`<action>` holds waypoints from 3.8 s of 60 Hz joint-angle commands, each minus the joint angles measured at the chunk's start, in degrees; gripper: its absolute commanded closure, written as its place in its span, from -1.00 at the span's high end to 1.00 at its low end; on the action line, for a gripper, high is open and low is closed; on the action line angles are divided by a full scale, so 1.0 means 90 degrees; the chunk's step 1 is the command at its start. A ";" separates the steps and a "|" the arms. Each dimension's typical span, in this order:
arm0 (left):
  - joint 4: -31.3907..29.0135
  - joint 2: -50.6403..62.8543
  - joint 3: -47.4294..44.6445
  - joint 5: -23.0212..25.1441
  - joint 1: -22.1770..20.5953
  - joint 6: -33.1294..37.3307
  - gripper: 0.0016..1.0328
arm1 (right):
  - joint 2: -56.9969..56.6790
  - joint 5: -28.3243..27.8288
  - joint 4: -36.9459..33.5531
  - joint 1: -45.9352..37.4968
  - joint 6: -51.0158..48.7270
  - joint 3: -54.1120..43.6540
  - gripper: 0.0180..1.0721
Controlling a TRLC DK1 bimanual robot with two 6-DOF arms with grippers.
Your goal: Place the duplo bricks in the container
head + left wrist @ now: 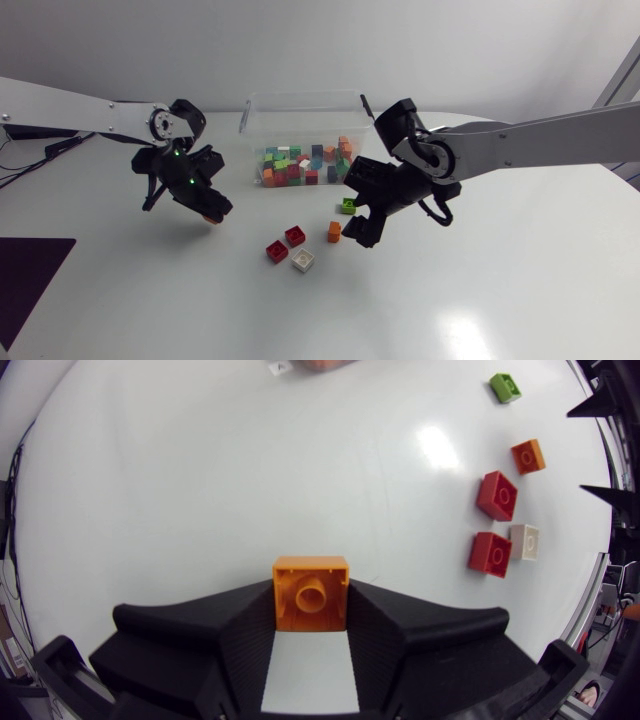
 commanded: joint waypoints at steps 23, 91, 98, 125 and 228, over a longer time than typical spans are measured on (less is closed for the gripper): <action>-0.0405 -0.1582 0.0910 0.0924 -0.0060 0.0196 -0.48 | 0.1520 -0.0054 -0.0365 0.0185 -0.0336 0.1186 0.57; 0.1265 0.0771 0.4055 0.1618 -0.0666 -0.1074 -0.34 | 0.0710 -0.0162 -0.1547 -0.0244 -0.0160 0.1820 -0.54; 0.1685 0.1103 0.4240 0.1500 -0.0666 -0.1191 -0.22 | 0.0485 -0.0201 -0.1606 -0.0244 -0.0024 0.2006 -0.54; 0.1959 0.0244 0.3420 0.1051 -0.0500 -0.1083 0.92 | 0.0456 -0.0279 -0.1313 -0.0361 0.0933 0.3539 -0.53; 0.0445 -0.0196 -0.0828 -0.0082 -0.2248 0.0674 0.82 | -0.1341 -0.0113 -0.0063 -0.0781 0.2105 0.1293 0.85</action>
